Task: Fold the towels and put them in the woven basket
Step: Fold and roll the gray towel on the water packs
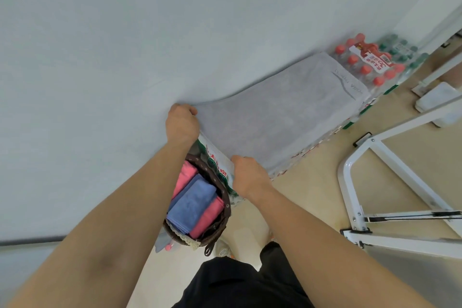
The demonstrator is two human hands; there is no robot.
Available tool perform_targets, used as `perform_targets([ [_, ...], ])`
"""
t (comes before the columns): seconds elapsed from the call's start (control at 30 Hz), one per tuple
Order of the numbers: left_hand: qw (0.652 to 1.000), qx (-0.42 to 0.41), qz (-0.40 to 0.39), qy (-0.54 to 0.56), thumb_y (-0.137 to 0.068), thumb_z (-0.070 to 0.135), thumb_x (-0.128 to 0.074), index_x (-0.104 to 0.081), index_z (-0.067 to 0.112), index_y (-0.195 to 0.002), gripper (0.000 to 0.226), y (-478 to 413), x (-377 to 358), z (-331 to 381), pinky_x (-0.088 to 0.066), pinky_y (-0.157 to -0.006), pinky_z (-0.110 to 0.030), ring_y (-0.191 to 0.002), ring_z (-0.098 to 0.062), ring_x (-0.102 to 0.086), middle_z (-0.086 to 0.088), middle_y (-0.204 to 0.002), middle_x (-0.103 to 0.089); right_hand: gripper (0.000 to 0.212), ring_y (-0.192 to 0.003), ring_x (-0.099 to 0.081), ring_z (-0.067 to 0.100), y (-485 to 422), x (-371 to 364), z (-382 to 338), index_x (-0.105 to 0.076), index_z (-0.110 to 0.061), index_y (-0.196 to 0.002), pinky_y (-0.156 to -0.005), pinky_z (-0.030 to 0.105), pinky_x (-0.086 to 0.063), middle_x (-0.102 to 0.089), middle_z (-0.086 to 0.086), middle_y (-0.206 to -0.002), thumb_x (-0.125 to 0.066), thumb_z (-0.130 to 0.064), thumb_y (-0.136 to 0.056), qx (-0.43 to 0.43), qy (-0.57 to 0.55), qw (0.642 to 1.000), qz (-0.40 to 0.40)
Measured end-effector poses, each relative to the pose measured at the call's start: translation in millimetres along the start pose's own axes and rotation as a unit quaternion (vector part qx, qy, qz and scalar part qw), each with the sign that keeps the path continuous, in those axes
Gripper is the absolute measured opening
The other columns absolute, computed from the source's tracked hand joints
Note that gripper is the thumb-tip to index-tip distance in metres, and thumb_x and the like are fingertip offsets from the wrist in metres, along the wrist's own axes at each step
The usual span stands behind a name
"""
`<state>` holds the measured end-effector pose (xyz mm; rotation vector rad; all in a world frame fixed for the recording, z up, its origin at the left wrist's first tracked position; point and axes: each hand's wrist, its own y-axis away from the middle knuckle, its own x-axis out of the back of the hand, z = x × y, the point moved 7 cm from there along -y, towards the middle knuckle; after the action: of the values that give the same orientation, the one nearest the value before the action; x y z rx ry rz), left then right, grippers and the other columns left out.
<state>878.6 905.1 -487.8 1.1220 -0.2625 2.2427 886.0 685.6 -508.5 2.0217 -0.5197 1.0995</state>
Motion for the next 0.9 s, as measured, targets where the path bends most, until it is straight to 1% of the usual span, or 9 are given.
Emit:
perform_targets([
  [0.1,1.000,0.008,0.010,-0.008,-0.083,0.001,-0.048,-0.071,0.011,-0.106,0.034,6.1,9.6,-8.1,-0.044,-0.099,-0.035,-0.111,-0.033,-0.058,-0.014,-0.123,-0.059,0.032,-0.102,-0.060,0.035,3.8,-12.9,-10.5,-0.059,-0.011,-0.108,-0.079,0.032,-0.048,-0.063,0.017,-0.109,-0.057,0.003,-0.079,0.061,-0.053,0.995,-0.052],
  [0.2,1.000,0.013,0.013,-0.017,-0.084,0.001,-0.047,-0.070,0.010,-0.110,0.035,9.8,17.9,-14.6,-0.044,-0.100,-0.037,-0.112,-0.034,-0.058,-0.015,-0.126,-0.057,0.030,-0.097,-0.063,0.034,7.4,-22.1,-15.9,-0.064,-0.010,-0.103,-0.078,0.030,-0.050,-0.067,0.014,-0.103,-0.058,0.004,-0.077,0.087,-0.074,0.990,-0.082],
  [0.33,1.000,0.011,0.018,-0.017,-0.082,0.007,-0.051,-0.072,0.014,-0.104,0.031,13.9,25.1,-8.0,-0.049,-0.094,-0.035,-0.106,-0.031,-0.061,-0.013,-0.114,-0.066,0.037,-0.101,-0.062,0.033,11.3,-15.5,-17.8,-0.068,-0.011,-0.106,-0.083,0.032,-0.052,-0.067,0.013,-0.108,-0.052,0.006,-0.078,0.099,-0.055,0.990,-0.090],
  [0.43,1.000,0.017,0.016,0.009,-0.080,0.017,-0.056,-0.072,0.019,-0.087,0.018,16.0,26.0,12.0,-0.054,-0.085,-0.034,-0.092,-0.027,-0.066,-0.008,-0.094,-0.073,0.034,-0.098,-0.062,0.035,12.7,4.5,-5.4,-0.067,-0.013,-0.101,-0.078,0.032,-0.052,-0.067,0.014,-0.103,-0.048,0.005,-0.079,0.081,-0.051,0.993,-0.066],
  [0.53,0.999,0.013,0.002,0.038,-0.080,0.021,-0.050,-0.071,0.019,-0.082,0.022,13.5,18.0,40.5,-0.057,-0.081,-0.034,-0.083,-0.024,-0.068,-0.005,-0.083,-0.074,0.028,-0.093,-0.062,0.035,13.0,34.1,22.4,-0.061,-0.017,-0.092,-0.069,0.030,-0.045,-0.063,0.011,-0.095,-0.045,0.003,-0.081,0.036,-0.050,0.998,-0.025],
  [0.6,0.998,0.002,-0.014,0.057,-0.080,0.019,-0.046,-0.073,0.019,-0.088,0.028,10.7,8.9,64.3,-0.058,-0.081,-0.036,-0.083,-0.024,-0.069,-0.005,-0.085,-0.074,0.029,-0.090,-0.063,0.035,14.9,59.7,47.8,-0.061,-0.019,-0.093,-0.068,0.031,-0.046,-0.063,0.009,-0.091,-0.042,0.001,-0.082,-0.002,-0.071,0.997,0.017],
  [0.7,0.998,-0.041,-0.029,0.047,-0.082,0.009,-0.049,-0.072,0.019,-0.102,0.033,6.7,-8.5,107.8,-0.055,-0.088,-0.035,-0.094,-0.022,-0.068,-0.003,-0.102,-0.073,0.029,-0.087,-0.062,0.035,19.1,100.9,90.3,-0.063,-0.018,-0.097,-0.071,0.035,-0.051,-0.066,0.010,-0.094,-0.042,-0.005,-0.083,-0.049,-0.098,0.990,0.086],
  [0.8,0.995,-0.087,-0.020,0.035,-0.085,0.011,-0.054,-0.072,0.019,-0.105,0.028,2.8,-28.0,154.0,-0.053,-0.089,-0.034,-0.098,-0.022,-0.066,-0.002,-0.107,-0.072,0.016,-0.078,-0.054,0.033,20.4,134.3,135.7,-0.052,-0.017,-0.076,-0.063,0.032,-0.041,-0.058,0.005,-0.081,-0.042,-0.005,-0.082,-0.089,-0.118,0.981,0.127],
  [0.9,0.992,-0.120,-0.015,0.036,-0.088,0.013,-0.055,-0.072,0.019,-0.105,0.025,-1.1,-50.2,200.7,-0.053,-0.088,-0.033,-0.096,-0.022,-0.066,-0.002,-0.104,-0.072,0.024,-0.070,-0.050,0.031,16.2,161.2,176.9,-0.041,-0.018,-0.064,-0.053,0.030,-0.030,-0.050,0.002,-0.068,-0.041,-0.004,-0.083,-0.098,-0.150,0.973,0.144],
])
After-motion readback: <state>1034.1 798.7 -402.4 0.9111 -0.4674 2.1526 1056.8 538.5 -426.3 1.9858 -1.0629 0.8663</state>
